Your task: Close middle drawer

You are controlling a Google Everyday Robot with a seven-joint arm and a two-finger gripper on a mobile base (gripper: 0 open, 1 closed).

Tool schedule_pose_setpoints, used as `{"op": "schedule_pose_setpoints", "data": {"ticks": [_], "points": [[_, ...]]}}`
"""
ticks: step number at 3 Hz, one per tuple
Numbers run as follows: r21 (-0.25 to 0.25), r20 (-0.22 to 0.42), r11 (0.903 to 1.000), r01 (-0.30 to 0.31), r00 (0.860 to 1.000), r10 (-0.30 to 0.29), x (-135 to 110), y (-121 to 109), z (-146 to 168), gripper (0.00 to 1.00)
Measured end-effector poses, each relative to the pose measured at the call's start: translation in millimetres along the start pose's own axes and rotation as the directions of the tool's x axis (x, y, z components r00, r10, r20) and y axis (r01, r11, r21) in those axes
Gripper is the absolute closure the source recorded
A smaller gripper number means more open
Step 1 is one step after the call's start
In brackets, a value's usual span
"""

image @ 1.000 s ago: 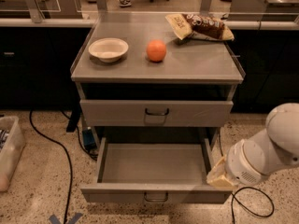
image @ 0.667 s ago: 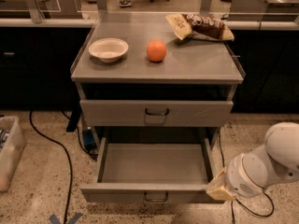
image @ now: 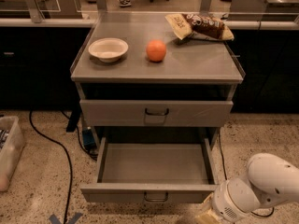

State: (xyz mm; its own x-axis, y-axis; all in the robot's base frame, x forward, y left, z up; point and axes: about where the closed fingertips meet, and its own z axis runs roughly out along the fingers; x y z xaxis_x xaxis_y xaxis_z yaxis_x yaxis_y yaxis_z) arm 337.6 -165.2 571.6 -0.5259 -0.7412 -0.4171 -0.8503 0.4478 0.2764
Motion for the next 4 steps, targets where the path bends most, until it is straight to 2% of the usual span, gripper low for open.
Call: {"op": "schedule_pose_setpoints", "data": {"ticks": [1, 3, 4], "points": [[0.0, 0.0, 1.0, 0.0, 1.0, 0.0, 0, 0, 0, 1.0], [-0.024, 0.04, 0.9997, 0.004, 0.999, -0.003, -6, -6, 41, 1.0], [0.009, 0.089, 0.9999, -0.007, 0.996, 0.006, -13, -8, 62, 1.0]]}}
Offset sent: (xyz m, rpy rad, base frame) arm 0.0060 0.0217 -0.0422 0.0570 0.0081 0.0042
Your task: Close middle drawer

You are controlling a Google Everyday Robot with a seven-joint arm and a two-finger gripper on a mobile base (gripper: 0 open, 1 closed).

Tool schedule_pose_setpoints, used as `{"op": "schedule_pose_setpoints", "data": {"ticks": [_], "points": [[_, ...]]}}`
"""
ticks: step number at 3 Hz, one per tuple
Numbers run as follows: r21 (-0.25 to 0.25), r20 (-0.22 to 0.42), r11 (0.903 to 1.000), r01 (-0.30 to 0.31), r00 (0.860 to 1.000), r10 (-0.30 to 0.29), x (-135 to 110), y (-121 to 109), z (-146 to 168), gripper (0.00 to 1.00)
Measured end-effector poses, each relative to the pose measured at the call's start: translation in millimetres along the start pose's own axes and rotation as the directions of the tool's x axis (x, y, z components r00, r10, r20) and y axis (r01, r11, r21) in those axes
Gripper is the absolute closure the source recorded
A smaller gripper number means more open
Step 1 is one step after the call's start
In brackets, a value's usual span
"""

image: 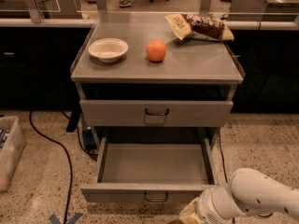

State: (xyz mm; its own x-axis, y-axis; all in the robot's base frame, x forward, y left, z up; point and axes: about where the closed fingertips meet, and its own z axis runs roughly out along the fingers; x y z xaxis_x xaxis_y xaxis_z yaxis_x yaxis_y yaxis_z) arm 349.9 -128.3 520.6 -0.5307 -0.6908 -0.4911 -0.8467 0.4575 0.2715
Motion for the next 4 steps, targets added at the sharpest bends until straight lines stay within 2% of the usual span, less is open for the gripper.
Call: {"op": "schedule_pose_setpoints", "data": {"ticks": [1, 2, 3, 4], "points": [[0.044, 0.026, 0.999, -0.01, 1.0, 0.009, -7, 0, 25, 1.0], [0.073, -0.001, 0.9973, 0.002, 1.0, -0.002, -5, -2, 84, 1.0], [0.073, -0.001, 0.9973, 0.002, 1.0, -0.002, -5, -2, 84, 1.0], [0.072, 0.025, 0.9973, -0.014, 1.0, 0.012, -3, -12, 90, 1.0]]}}
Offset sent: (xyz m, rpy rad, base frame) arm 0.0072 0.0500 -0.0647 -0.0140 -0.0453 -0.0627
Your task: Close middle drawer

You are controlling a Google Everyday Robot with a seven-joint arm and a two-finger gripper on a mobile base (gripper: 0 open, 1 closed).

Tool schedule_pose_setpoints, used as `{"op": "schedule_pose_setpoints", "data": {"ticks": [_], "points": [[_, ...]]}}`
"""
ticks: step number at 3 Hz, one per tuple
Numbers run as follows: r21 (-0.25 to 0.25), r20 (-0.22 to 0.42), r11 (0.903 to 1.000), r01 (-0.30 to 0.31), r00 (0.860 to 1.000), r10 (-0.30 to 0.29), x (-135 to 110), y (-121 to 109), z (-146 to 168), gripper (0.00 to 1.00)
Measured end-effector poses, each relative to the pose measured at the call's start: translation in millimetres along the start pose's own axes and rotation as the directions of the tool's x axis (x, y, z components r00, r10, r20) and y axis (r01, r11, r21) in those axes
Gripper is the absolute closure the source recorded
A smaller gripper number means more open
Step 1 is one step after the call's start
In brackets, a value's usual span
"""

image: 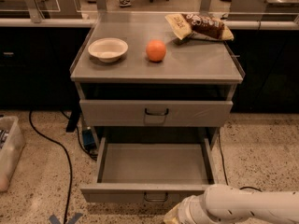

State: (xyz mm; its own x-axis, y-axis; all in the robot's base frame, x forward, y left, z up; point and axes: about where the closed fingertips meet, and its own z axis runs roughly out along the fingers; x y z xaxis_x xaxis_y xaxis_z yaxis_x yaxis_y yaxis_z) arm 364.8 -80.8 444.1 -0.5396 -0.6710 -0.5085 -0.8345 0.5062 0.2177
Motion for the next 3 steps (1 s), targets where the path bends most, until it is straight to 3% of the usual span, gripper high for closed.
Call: {"op": "schedule_pose_setpoints", "data": {"ticks": [1, 3], "points": [[0.008, 0.061, 0.9987, -0.05, 0.997, 0.05, -28.1, -27.6, 46.6, 1.0], [0.016, 0.063, 0.9982, -0.059, 0.996, 0.057, -28.5, -31.5, 47.3, 1.0]]}}
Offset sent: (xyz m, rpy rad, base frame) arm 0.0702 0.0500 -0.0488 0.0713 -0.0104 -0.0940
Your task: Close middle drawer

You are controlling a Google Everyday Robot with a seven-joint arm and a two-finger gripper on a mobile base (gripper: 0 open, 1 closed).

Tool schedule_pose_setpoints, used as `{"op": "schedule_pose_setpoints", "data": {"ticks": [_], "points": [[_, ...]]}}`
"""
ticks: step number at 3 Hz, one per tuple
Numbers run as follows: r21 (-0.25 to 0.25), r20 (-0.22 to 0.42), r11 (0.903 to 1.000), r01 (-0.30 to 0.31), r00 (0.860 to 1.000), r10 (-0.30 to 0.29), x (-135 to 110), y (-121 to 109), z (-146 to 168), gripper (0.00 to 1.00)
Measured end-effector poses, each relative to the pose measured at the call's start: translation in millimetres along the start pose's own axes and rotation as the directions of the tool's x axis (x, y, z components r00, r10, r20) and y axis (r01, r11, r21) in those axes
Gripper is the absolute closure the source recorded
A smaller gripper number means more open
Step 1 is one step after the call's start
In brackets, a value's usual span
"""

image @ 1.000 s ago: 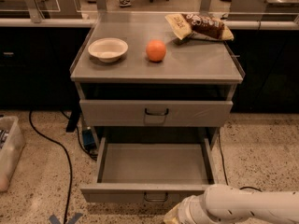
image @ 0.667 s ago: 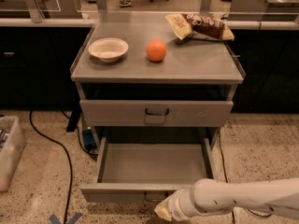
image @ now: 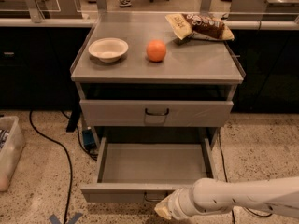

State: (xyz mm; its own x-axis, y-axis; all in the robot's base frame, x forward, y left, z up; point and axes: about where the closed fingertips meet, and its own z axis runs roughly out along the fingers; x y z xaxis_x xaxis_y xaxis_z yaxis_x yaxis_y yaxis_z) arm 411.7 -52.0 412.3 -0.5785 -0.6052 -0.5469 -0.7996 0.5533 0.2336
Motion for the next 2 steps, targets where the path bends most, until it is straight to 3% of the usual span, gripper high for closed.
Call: {"op": "schedule_pose_setpoints", "data": {"ticks": [1, 2], "points": [[0.061, 0.011, 0.9976, -0.032, 0.999, 0.031, -14.8, -33.0, 6.2, 1.0], [0.062, 0.011, 0.9976, -0.032, 0.999, 0.032, -14.9, -33.2, 6.1, 1.0]]}}
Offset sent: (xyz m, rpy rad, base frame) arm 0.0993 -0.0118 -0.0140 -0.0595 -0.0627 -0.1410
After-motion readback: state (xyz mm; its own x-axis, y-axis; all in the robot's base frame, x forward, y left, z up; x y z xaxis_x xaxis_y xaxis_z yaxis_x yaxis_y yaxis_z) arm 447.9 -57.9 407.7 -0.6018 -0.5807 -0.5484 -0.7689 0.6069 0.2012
